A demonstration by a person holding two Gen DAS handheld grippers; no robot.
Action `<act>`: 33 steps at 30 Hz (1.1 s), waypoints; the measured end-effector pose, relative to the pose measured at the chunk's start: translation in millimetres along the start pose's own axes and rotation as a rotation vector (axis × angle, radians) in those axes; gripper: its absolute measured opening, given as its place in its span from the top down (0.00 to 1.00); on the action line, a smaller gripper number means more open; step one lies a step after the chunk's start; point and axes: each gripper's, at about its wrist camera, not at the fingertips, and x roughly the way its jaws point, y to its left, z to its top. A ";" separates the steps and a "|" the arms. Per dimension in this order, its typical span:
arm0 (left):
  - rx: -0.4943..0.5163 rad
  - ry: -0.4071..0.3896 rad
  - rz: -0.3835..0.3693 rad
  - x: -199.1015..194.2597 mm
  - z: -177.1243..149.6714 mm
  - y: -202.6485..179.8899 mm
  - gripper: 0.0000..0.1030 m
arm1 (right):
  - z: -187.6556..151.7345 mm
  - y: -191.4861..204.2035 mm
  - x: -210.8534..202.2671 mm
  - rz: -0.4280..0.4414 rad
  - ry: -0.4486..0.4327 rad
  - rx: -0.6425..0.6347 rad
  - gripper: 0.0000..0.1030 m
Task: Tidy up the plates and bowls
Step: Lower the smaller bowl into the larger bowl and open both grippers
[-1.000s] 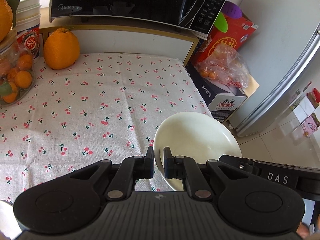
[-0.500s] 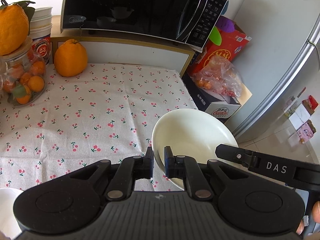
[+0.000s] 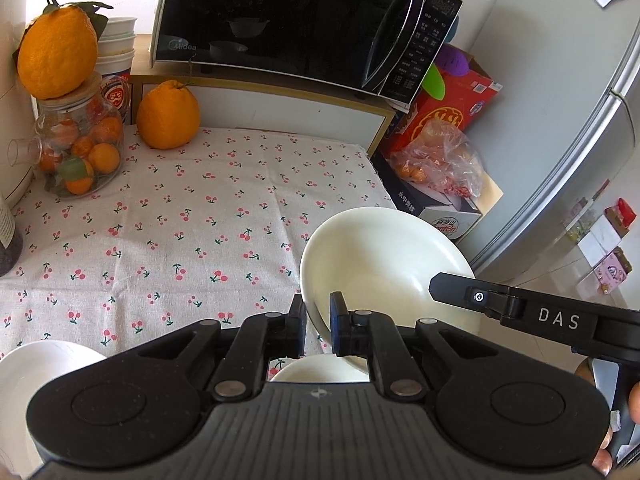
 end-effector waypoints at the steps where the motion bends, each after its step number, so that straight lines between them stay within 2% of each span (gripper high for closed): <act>1: -0.006 0.001 0.000 -1.5 -1.6 2.1 0.90 | -1.6 1.2 0.7 0.005 0.009 0.001 0.89; 7: -0.013 0.022 0.018 -8.4 -16.4 8.8 0.90 | -22.4 15.9 -3.7 0.003 0.037 -0.061 0.89; 14: 0.010 0.041 0.034 -14.4 -33.5 10.0 0.90 | -41.5 15.6 0.5 -0.002 0.108 -0.068 0.89; 25: 0.074 0.043 0.071 -15.4 -45.7 4.4 0.90 | -56.1 19.8 0.4 -0.027 0.128 -0.096 0.88; 33: 0.110 0.080 0.099 -9.9 -57.7 1.3 0.89 | -66.1 23.8 1.8 -0.060 0.140 -0.133 0.86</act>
